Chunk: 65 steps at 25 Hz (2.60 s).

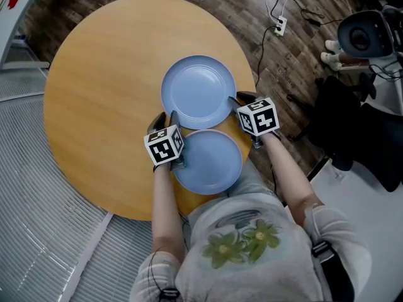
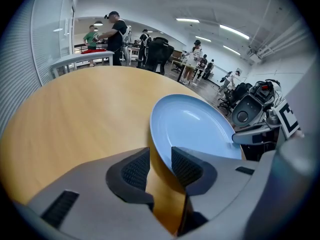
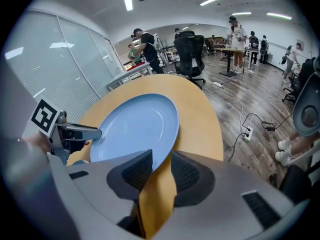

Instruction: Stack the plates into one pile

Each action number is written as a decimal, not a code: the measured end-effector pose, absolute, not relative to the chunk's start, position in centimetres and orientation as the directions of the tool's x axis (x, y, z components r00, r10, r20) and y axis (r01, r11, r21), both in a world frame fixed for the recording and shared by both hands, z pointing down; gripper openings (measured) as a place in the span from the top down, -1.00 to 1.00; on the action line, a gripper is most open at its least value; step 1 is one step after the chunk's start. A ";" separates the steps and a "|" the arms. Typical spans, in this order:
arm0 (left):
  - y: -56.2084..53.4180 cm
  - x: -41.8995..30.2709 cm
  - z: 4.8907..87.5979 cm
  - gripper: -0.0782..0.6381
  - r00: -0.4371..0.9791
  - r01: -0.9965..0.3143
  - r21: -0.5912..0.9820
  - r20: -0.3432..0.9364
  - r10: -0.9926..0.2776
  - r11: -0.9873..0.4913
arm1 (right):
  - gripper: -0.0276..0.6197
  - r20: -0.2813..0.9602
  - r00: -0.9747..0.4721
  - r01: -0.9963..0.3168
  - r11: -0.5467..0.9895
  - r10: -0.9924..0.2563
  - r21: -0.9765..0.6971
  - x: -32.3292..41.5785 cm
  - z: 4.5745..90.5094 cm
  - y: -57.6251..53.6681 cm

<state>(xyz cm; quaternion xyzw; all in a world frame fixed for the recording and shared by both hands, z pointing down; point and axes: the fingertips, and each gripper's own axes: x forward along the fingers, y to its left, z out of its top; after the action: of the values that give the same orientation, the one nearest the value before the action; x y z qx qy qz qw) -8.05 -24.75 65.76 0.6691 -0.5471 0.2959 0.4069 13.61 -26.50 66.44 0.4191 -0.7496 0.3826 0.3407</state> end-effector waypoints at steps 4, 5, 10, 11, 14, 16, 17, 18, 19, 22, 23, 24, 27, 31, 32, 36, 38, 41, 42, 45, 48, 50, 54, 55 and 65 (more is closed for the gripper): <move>-25.0 -7.9 65.7 0.46 0.223 -0.975 0.200 0.839 -0.497 -0.100 | 0.53 0.831 -0.420 -0.885 0.366 -0.365 -0.287 13.3 66.4 -26.6; -25.0 -7.9 65.6 0.46 0.220 -0.976 0.195 0.839 -0.498 -0.102 | 0.53 0.832 -0.419 -0.885 0.370 -0.364 -0.283 13.3 66.3 -26.6; -24.6 -8.0 65.0 0.46 0.222 -0.975 0.197 0.833 -0.506 -0.103 | 0.54 0.825 -0.424 -0.881 0.383 -0.374 -0.279 13.1 65.6 -26.3; -24.6 -8.1 64.9 0.46 0.222 -0.975 0.195 0.832 -0.508 -0.106 | 0.54 0.823 -0.426 -0.880 0.386 -0.377 -0.278 13.1 65.4 -26.3; -24.7 -8.0 64.1 0.46 0.218 -0.976 0.187 0.827 -0.517 -0.112 | 0.54 0.816 -0.431 -0.876 0.398 -0.385 -0.274 13.1 64.4 -26.6; -24.7 -8.0 63.2 0.46 0.215 -0.977 0.183 0.821 -0.528 -0.113 | 0.54 0.811 -0.434 -0.873 0.405 -0.391 -0.272 13.1 63.7 -26.6; -24.7 -8.0 62.7 0.46 0.214 -0.977 0.181 0.818 -0.535 -0.114 | 0.55 0.808 -0.437 -0.872 0.407 -0.395 -0.272 13.0 63.2 -26.6; -24.7 -8.2 62.2 0.46 0.213 -0.977 0.179 0.813 -0.542 -0.116 | 0.54 0.804 -0.439 -0.871 0.410 -0.401 -0.272 12.9 62.8 -26.6; -24.7 -8.3 61.7 0.46 0.212 -0.977 0.176 0.809 -0.549 -0.118 | 0.54 0.800 -0.442 -0.870 0.412 -0.406 -0.271 12.7 62.4 -26.6; -24.5 -9.0 60.4 0.46 0.209 -0.978 0.164 0.797 -0.567 -0.130 | 0.54 0.789 -0.446 -0.867 0.423 -0.422 -0.264 12.0 61.0 -26.5; -24.4 -9.2 59.9 0.46 0.208 -0.978 0.160 0.794 -0.572 -0.133 | 0.54 0.786 -0.447 -0.866 0.428 -0.426 -0.261 11.9 60.4 -26.4; -24.2 -9.3 59.4 0.46 0.206 -0.978 0.158 0.791 -0.576 -0.134 | 0.54 0.783 -0.449 -0.864 0.432 -0.431 -0.258 11.7 59.9 -26.3; -23.4 -9.2 57.7 0.46 0.207 -0.978 0.165 0.780 -0.591 -0.125 | 0.54 0.772 -0.455 -0.860 0.446 -0.445 -0.250 11.8 58.1 -25.6; -21.8 -8.9 55.9 0.46 0.206 -0.978 0.172 0.765 -0.611 -0.114 | 0.54 0.754 -0.465 -0.854 0.462 -0.464 -0.242 12.1 56.0 -24.1; -21.5 -9.0 55.4 0.46 0.204 -0.979 0.169 0.760 -0.617 -0.115 | 0.54 0.750 -0.467 -0.852 0.465 -0.469 -0.240 12.0 55.5 -23.8; -19.8 -9.4 53.2 0.46 0.208 -0.978 0.167 0.746 -0.633 -0.125 | 0.54 0.736 -0.475 -0.847 0.477 -0.482 -0.235 11.6 53.3 -22.0; -18.5 -9.3 52.2 0.46 0.213 -0.977 0.169 0.738 -0.641 -0.130 | 0.54 0.731 -0.479 -0.845 0.482 -0.487 -0.232 11.7 52.2 -20.9; -16.5 -9.0 50.6 0.46 0.212 -0.977 0.167 0.728 -0.652 -0.131 | 0.54 0.722 -0.483 -0.840 0.494 -0.495 -0.223 11.9 50.6 -19.1; -15.9 -9.0 50.2 0.46 0.210 -0.978 0.166 0.726 -0.655 -0.129 | 0.54 0.720 -0.484 -0.839 0.498 -0.497 -0.220 11.9 50.1 -18.5; -13.7 -9.2 49.3 0.46 0.199 -0.980 0.155 0.721 -0.663 -0.125 | 0.54 0.714 -0.488 -0.835 0.508 -0.502 -0.213 11.7 49.1 -16.6; -10.9 -8.7 49.4 0.46 0.187 -0.982 0.143 0.717 -0.672 -0.120 | 0.54 0.710 -0.494 -0.828 0.521 -0.503 -0.207 12.1 49.4 -14.0; -9.0 -8.1 49.5 0.46 0.180 -0.984 0.139 0.716 -0.675 -0.115 | 0.54 0.707 -0.501 -0.822 0.529 -0.499 -0.209 12.7 49.5 -12.2; -6.1 -8.0 49.5 0.46 0.163 -0.986 0.135 0.721 -0.674 -0.095 | 0.54 0.705 -0.515 -0.808 0.551 -0.487 -0.210 12.7 49.4 -9.6; -5.5 -7.9 49.6 0.46 0.157 -0.987 0.133 0.721 -0.675 -0.087 | 0.54 0.705 -0.519 -0.803 0.558 -0.483 -0.208 12.8 49.4 -9.1; -0.6 -8.0 49.5 0.46 0.098 -0.992 0.124 0.721 -0.686 -0.011 | 0.54 0.707 -0.553 -0.756 0.622 -0.440 -0.204 12.3 49.4 -6.0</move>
<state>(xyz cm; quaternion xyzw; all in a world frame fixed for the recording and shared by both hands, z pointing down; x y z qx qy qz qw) -8.02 -0.64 49.52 0.6690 -0.6271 0.2406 0.3184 12.28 -6.00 49.45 0.3540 -0.8445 0.2519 0.3131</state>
